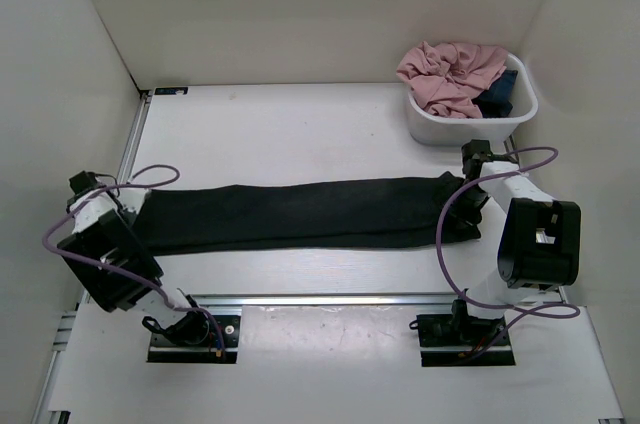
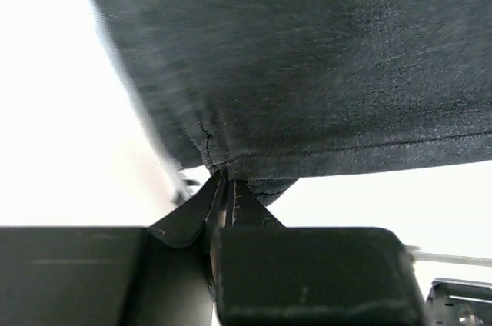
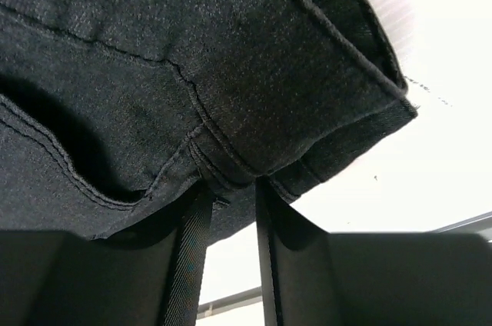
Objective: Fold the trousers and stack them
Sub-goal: Fold the trousers
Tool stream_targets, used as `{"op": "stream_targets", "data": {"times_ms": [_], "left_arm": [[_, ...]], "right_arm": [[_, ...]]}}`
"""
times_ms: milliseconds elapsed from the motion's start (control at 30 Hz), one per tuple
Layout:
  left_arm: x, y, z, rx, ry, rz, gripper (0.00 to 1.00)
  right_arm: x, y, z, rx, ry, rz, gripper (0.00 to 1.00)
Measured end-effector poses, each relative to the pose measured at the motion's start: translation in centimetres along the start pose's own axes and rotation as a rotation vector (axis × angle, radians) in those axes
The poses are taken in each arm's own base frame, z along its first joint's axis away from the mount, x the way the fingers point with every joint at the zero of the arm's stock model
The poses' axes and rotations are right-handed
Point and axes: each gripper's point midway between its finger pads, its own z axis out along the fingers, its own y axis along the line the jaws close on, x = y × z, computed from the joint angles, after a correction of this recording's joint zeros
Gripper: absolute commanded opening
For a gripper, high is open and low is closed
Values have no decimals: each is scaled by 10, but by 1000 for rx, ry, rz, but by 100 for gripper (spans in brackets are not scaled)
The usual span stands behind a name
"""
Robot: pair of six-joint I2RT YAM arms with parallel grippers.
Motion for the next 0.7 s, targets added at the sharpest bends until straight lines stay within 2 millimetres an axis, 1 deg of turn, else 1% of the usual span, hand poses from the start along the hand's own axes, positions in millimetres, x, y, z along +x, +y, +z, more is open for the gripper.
{"op": "stream_targets", "data": {"times_ms": [33, 67, 133, 167, 200, 267, 300, 400, 467, 567, 667, 700], "left_arm": [[-5, 4, -7, -18, -29, -5, 14], [-12, 10, -16, -41, -64, -11, 14], [-26, 24, -37, -94, -138, -19, 14], [-35, 31, -47, -122, -177, -17, 14], [-42, 37, -57, -151, -212, -14, 14], [-48, 43, -69, -188, -248, -10, 14], [-48, 45, -72, -198, -256, -10, 14], [-47, 43, -70, -196, -253, -5, 14], [-44, 38, -65, -181, -242, 0, 14], [-43, 35, -63, -171, -236, 1, 14], [-43, 35, -62, -171, -237, 1, 14], [-43, 35, -62, -171, -237, 1, 14]], "right_arm": [[-1, 0, 0, 3, -4, 5, 33], [-1, 0, 0, 6, -7, 8, 36], [-2, -1, 0, 10, -12, 15, 47], [-3, -1, 0, 13, -16, 18, 55], [-4, -1, -2, 11, -22, 24, 57], [-6, 0, -7, 1, -43, 34, 65], [-9, 0, -12, -7, -65, 41, 66], [-19, 0, -28, -32, -142, 60, 68], [-22, -2, -31, -32, -164, 68, 68], [-25, -1, -24, -16, -162, 76, 68], [-26, 1, -11, 0, -140, 89, 68], [-26, 1, -6, 7, -131, 94, 66]]}}
